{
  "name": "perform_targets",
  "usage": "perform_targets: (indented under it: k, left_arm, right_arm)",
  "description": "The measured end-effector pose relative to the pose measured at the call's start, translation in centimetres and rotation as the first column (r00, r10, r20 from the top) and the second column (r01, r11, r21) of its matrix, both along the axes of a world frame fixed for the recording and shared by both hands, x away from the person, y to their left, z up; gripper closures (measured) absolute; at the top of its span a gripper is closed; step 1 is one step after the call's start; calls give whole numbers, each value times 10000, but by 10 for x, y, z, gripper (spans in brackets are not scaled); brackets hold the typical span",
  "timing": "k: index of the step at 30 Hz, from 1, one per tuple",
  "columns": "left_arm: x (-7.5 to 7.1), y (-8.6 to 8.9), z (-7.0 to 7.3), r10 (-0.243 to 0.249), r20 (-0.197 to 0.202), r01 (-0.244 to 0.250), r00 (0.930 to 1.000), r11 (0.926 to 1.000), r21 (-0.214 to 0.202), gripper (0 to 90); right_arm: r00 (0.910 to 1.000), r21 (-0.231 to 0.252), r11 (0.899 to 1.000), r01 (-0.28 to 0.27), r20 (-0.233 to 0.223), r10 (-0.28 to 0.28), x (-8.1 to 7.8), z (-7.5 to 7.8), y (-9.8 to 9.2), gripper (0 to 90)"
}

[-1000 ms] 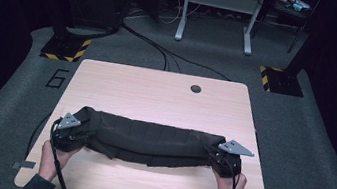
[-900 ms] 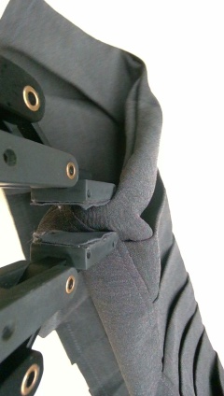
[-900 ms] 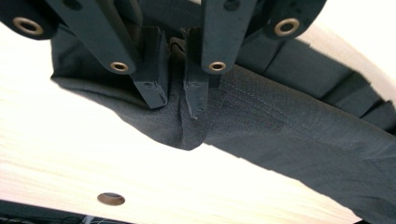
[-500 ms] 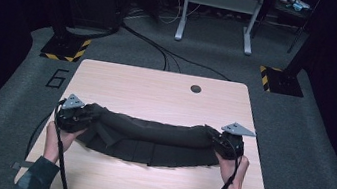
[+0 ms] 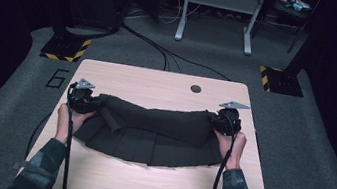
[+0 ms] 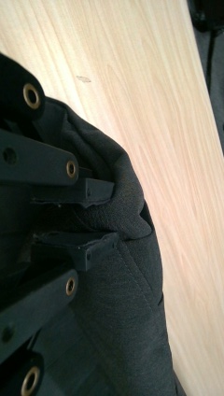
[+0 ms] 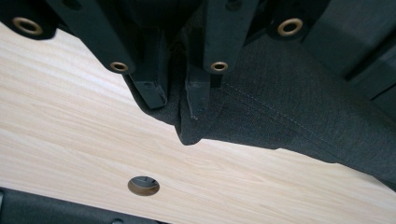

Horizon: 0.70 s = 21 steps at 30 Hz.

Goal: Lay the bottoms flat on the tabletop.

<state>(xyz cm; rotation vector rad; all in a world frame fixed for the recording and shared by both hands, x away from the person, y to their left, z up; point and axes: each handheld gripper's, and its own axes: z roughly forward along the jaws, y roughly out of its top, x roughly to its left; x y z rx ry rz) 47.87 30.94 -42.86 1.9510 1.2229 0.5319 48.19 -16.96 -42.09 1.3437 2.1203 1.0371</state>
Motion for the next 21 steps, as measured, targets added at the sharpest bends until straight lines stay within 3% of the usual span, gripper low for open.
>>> perform_targets:
  k: [5,9,15,21]
  left_arm:
    - [25,-1,-15,648,-431,-651,9970,9979,-56,657]
    - [33,-3,-26,926,-828,-926,9923,9957,46,473]
    - [27,2,-29,888,-867,-896,9923,9960,-57,308]
    - [25,9,-32,636,-1180,-664,9910,9976,-194,207]
  right_arm:
    - [9971,28,9983,574,-511,-572,30,-9,4,741]
    - [9908,28,9940,1091,-809,-1085,39,-15,5,603]
    - [9876,-12,9897,1433,-653,-1431,31,-14,-4,393]
    - [9931,25,9962,872,-795,-867,14,-19,-8,261]
